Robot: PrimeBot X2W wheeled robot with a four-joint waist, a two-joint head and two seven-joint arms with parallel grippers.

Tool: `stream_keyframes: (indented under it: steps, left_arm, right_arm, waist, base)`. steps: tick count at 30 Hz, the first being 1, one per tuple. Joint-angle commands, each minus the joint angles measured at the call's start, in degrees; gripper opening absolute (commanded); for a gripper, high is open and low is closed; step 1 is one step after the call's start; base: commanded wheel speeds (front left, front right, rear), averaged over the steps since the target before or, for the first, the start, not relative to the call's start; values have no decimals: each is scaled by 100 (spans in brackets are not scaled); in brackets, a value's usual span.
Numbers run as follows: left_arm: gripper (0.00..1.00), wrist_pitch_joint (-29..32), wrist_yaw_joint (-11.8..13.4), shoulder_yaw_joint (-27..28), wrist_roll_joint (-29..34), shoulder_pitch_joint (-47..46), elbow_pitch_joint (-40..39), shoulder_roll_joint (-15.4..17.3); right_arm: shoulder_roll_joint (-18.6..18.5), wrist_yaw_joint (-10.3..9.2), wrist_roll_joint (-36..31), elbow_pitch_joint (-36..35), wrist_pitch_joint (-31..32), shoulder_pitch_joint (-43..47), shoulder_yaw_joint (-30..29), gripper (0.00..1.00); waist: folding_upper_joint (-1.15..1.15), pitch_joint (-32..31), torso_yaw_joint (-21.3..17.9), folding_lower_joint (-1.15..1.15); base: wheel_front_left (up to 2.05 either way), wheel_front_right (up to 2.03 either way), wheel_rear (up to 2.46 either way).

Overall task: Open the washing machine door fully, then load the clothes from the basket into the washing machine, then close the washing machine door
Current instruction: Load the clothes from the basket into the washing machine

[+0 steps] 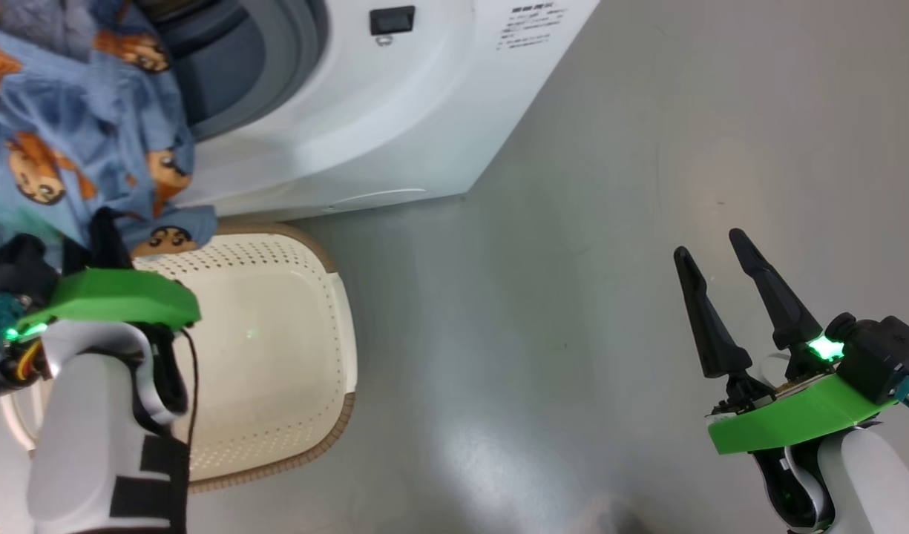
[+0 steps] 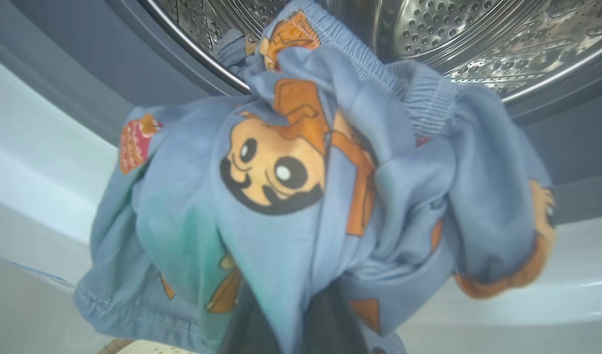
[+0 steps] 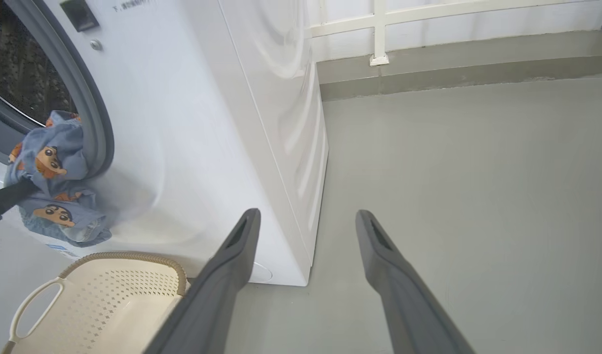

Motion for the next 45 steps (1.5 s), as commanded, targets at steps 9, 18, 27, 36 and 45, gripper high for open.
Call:
stream_keyframes:
  steps: [9,18,27,36,45]
  left_arm:
    - [0,-37,181,-300,-7,89,-822,157]
    - [0,-10,145,-277,79,-1207,-57,401]
    - [0,-12,225,-97,133,-2853,1568,981]
    - [0,-35,222,102,197,-3955,2594,1655]
    - [0,-36,261,-50,461,-4549,3005,1951]
  right_arm:
    - [37,16,51,-85,-28,206,135,100]
    - [149,16,103,20,-28,264,357,100]
    - [120,16,173,131,-28,353,577,100]
    - [-3,16,279,225,-28,462,738,100]
    - [-33,16,363,187,-28,546,782,100]
  waist:
    - [0,-129,36,0]
    - [0,-202,-231,0]
    - [0,-100,-677,0]
    - [0,344,-1077,0]
    - [0,654,-1188,0]
  base:
    - [0,0,0]
    - [0,0,0]
    - [0,0,0]
    - [0,0,0]
    - [0,0,0]
